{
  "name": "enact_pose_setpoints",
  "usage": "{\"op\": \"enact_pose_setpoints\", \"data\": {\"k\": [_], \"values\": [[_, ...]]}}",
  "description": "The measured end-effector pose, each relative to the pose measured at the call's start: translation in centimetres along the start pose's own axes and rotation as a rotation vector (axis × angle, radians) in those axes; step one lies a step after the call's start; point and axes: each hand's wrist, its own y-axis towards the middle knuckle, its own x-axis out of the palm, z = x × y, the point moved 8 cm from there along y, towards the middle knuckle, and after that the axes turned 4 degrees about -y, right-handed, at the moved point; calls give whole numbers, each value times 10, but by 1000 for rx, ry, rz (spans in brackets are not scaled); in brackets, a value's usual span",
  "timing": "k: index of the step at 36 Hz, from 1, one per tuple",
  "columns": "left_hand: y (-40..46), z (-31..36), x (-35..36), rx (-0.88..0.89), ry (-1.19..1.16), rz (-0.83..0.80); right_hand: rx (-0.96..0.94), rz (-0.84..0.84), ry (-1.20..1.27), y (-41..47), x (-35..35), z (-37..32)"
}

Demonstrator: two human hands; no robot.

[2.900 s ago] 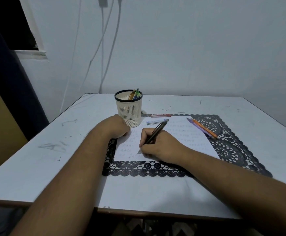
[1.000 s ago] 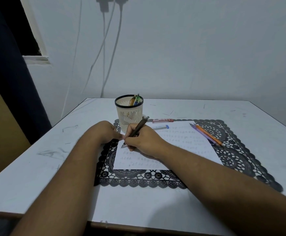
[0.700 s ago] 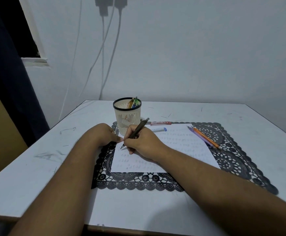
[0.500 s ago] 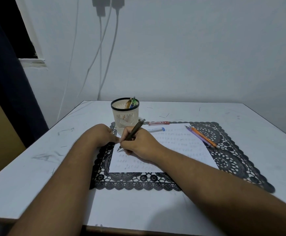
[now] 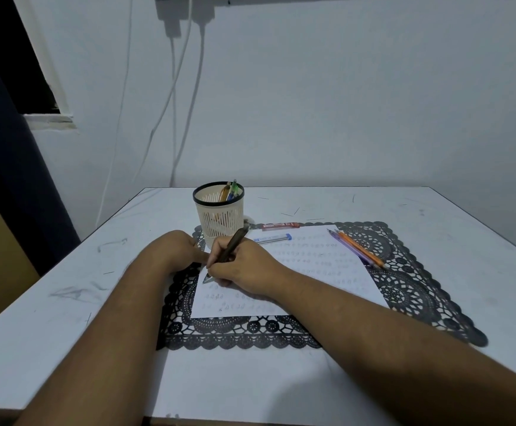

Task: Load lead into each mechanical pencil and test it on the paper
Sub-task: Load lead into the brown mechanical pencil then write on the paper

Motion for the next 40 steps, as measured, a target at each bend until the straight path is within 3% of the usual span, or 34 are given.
{"op": "enact_pose_setpoints", "data": {"k": [22, 27, 33, 40], "values": [[-1, 3, 1, 7, -24, 5, 14, 70, -11, 1, -7, 3], [-2, 0, 2, -3, -10, -3, 21, 18, -19, -2, -3, 2], [0, -1, 3, 0, -53, -15, -5, 129, 22, -1, -19, -1], [1, -1, 5, 8, -84, -22, -10, 130, -34, -4, -21, 1]]}}
